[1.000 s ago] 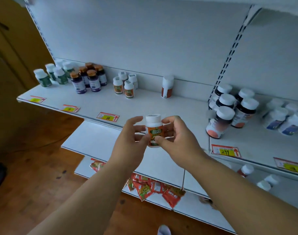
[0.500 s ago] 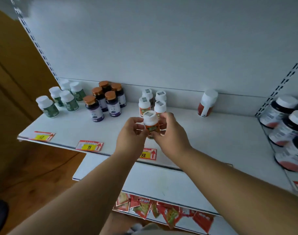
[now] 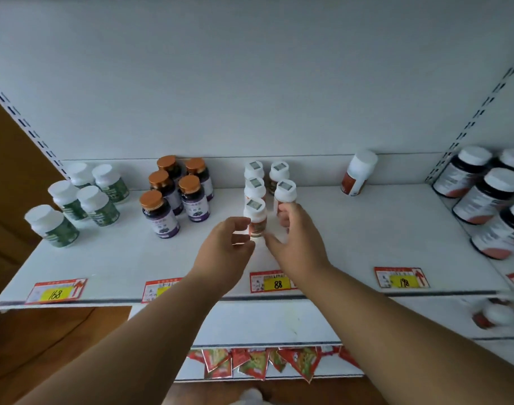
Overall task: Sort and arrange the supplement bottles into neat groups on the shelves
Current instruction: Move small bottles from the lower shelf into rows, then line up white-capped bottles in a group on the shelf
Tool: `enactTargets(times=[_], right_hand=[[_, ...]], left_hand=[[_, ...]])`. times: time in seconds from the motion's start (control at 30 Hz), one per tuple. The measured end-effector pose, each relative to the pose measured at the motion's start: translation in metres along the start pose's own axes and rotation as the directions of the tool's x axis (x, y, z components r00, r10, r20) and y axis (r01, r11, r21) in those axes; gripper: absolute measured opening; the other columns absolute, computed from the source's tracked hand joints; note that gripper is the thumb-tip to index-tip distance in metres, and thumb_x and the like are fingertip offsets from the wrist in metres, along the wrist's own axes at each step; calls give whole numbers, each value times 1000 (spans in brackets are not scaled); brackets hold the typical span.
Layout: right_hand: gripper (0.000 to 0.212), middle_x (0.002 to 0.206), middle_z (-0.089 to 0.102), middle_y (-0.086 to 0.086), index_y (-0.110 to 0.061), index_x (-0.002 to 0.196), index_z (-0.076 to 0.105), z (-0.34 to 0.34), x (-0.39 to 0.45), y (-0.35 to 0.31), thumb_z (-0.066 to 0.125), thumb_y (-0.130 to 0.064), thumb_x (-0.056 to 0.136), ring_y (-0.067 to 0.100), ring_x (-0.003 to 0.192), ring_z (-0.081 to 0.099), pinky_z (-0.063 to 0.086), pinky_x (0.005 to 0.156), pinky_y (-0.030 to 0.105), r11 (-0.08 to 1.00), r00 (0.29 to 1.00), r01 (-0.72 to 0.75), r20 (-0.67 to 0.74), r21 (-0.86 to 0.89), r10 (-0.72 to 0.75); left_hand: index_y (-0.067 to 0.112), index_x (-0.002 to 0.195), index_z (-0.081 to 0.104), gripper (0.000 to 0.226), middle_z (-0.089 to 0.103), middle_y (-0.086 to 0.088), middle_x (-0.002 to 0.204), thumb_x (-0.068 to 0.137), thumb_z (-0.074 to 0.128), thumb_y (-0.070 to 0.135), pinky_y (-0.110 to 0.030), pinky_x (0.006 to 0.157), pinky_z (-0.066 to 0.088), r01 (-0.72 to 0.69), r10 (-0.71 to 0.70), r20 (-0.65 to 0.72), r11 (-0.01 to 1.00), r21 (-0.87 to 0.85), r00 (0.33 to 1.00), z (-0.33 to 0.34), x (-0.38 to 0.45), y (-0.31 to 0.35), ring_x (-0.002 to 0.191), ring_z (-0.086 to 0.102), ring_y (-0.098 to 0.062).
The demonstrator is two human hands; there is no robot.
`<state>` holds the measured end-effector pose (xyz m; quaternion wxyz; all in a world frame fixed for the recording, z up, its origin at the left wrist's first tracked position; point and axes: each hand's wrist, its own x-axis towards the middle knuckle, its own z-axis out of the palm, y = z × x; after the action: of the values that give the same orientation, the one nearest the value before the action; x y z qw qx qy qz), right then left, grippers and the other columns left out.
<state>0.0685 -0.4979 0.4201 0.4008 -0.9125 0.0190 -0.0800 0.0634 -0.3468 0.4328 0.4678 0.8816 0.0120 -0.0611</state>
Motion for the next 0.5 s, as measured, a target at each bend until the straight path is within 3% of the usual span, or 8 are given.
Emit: enactTargets(times=[0.2,0.27,0.33,0.5], right_hand=[[52,131,53,-5,-23,135,47,-57,-48,5,69,-30,89,10,121,48,33,93,15,994,996,57,-58,-91,-63],[50,131,53,-5,-21,134,50,-82,-65,13,69,-30,89,10,121,47,31,94,14,994,992,63,-104,-93,-73],[47,130,53,-5,-21,132,51,-117,-92,33,69,-29,89,8,121,47,31,94,14,997,982,31,-182,-73,-44],[43,123,53,-4,-21,128,54,-217,-178,107,69,-24,87,6,114,47,30,93,8,995,953,-50,-301,-87,22]], left_hand=[[29,130,57,39,58,14,117,93,66,19,-19,88,51,-264,255,72,946,186,964,9,-36,37,99,61,-1],[31,128,56,39,58,16,115,92,66,19,-13,86,49,-334,319,106,920,204,942,19,-48,50,98,60,2],[32,127,56,38,58,17,115,93,66,18,-5,81,43,-427,403,146,879,213,903,48,-60,73,97,59,3],[27,119,62,36,60,12,109,89,66,7,-3,79,42,-571,550,186,817,83,814,165,-119,132,91,62,2]])
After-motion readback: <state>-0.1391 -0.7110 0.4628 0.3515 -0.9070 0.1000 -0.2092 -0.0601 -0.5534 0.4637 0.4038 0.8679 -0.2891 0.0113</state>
